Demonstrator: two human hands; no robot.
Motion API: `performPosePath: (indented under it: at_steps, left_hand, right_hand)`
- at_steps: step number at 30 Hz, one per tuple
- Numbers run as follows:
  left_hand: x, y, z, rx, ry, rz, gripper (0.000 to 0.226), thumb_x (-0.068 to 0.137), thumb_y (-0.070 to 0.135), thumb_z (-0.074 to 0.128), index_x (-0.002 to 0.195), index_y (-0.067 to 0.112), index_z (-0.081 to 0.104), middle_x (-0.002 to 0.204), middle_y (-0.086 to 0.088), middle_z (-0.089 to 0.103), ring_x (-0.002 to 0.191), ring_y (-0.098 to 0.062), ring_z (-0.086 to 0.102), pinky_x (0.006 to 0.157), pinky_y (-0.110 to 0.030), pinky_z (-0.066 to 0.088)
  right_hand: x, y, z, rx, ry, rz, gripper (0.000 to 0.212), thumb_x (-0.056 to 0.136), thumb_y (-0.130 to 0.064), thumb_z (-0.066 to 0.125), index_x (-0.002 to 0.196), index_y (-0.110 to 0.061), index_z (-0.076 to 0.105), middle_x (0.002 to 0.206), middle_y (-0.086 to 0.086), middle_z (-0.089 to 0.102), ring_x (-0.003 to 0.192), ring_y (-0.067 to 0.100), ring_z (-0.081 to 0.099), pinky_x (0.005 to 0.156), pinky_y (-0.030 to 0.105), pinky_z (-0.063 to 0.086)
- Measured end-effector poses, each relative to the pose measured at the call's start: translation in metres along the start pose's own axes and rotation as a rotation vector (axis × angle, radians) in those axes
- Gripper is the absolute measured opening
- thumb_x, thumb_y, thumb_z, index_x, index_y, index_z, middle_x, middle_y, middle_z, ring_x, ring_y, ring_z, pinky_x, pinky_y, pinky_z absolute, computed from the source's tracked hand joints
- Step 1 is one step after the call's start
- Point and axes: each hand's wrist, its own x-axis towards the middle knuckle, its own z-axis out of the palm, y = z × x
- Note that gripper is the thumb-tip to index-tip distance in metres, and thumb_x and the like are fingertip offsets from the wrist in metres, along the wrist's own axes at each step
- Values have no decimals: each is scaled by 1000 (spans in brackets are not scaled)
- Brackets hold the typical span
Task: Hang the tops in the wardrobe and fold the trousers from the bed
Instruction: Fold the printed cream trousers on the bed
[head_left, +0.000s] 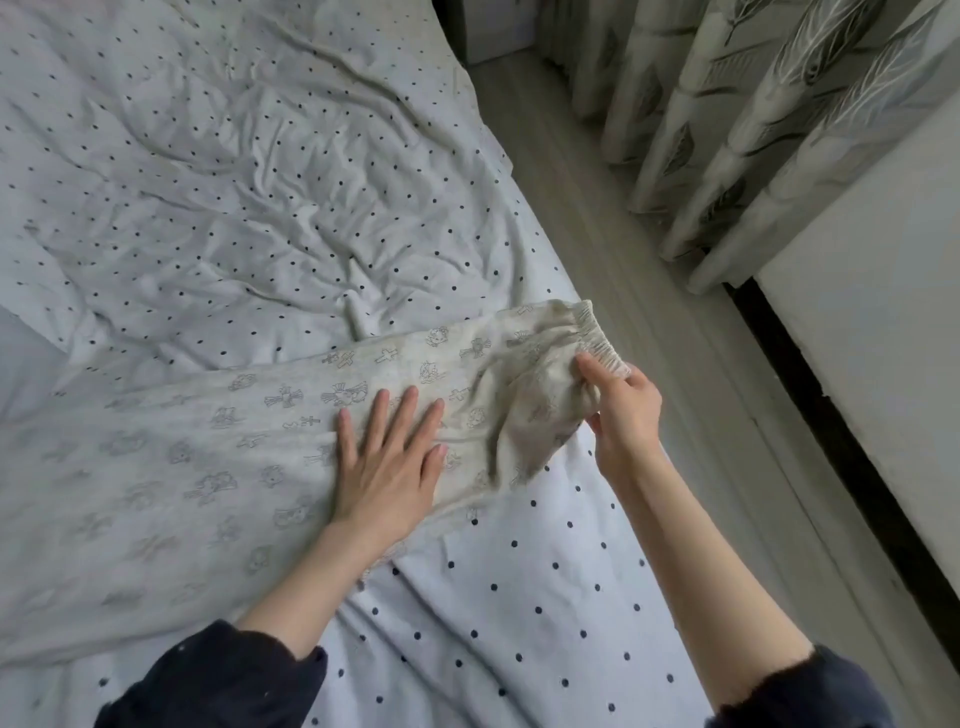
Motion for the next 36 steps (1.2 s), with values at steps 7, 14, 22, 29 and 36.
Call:
performPosePath:
  at_steps: [7, 14, 22, 29, 36]
  left_hand:
    - [-32, -70, -29, -1414, 156, -442, 42, 103, 32, 26, 126, 11, 53, 130, -9, 56, 120, -20, 52, 99, -28, 38]
    - [-48, -149, -39, -1952, -216, -671, 57, 92, 58, 35, 100, 10, 62, 83, -10, 68, 76, -23, 63, 65, -32, 48]
    - [-44, -166, -20, -1208, 266, -534, 16, 93, 20, 54, 104, 9, 51, 98, -14, 62, 97, -32, 59, 77, -35, 43]
    - [-74, -153, -9, -350, 492, -133, 64, 92, 31, 48, 148, 12, 23, 154, -17, 19, 141, -39, 18, 113, -54, 16]
    - [-59, -129, 29, -32, 126, -9, 56, 98, 48, 10, 139, 28, -22, 152, -4, -26, 141, -28, -25, 109, -49, -22]
  right_hand:
    - [-99, 21, 88, -555, -148, -629, 21, 84, -21, 66, 105, -19, 67, 79, -7, 66, 68, 5, 56, 67, 24, 43]
    - [-157, 137, 143, -1274, -733, -893, 38, 90, -22, 57, 124, -6, 53, 140, 8, 46, 126, 25, 45, 100, 33, 34]
    - [-150, 131, 110, -1236, -344, -1124, 22, 84, -11, 63, 104, -4, 69, 121, 15, 64, 116, 36, 57, 99, 54, 41]
    - [-95, 71, 103, -814, -94, -161, 32, 92, -18, 56, 114, 5, 60, 103, 19, 65, 90, 34, 61, 82, 40, 50]
    - [-60, 50, 114, -743, -366, 279, 25, 80, -19, 74, 98, -5, 65, 87, 6, 61, 80, 20, 59, 71, 31, 50]
